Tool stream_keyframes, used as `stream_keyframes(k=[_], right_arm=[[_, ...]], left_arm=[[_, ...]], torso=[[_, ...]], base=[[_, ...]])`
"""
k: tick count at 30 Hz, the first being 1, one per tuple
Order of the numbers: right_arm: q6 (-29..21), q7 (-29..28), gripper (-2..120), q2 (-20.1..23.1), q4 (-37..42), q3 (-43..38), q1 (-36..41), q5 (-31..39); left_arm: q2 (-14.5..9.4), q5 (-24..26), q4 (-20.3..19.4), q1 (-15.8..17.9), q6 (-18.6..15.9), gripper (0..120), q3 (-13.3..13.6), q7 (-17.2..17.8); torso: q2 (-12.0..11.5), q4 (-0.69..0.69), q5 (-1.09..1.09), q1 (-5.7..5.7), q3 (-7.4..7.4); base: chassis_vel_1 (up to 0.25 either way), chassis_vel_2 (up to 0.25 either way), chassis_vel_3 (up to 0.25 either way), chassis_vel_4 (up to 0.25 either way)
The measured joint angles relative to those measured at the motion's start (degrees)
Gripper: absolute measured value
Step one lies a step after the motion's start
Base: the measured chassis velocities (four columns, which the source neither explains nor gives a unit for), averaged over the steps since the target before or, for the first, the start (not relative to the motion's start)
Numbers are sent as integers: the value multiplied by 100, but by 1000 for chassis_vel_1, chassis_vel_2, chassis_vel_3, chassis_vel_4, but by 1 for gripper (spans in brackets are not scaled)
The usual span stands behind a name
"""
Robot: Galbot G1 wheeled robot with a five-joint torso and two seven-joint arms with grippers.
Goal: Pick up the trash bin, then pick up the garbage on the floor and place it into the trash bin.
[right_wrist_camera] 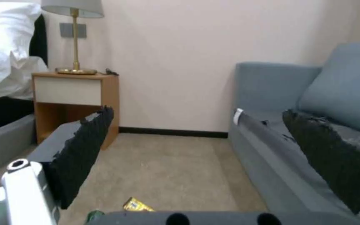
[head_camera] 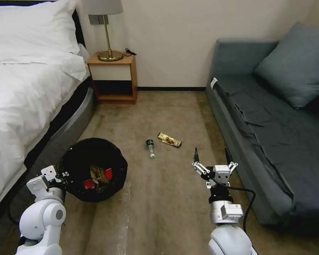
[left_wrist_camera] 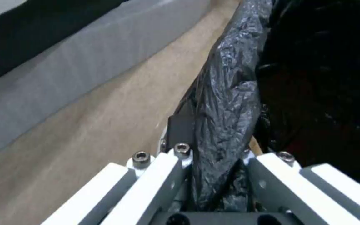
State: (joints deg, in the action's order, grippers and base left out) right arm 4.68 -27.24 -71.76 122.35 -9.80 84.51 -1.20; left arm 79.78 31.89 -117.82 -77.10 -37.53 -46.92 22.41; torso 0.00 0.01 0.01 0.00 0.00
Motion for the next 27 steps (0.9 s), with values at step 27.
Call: stream_keyframes(k=[27], right_arm=[[-21,23,100,68,-228,103,-227,77]], left_arm=[[-5,2,102,153,-13,3,-50,18]], torso=[[0,-2,-2,0,0]], base=[[-216,215,213,-206]])
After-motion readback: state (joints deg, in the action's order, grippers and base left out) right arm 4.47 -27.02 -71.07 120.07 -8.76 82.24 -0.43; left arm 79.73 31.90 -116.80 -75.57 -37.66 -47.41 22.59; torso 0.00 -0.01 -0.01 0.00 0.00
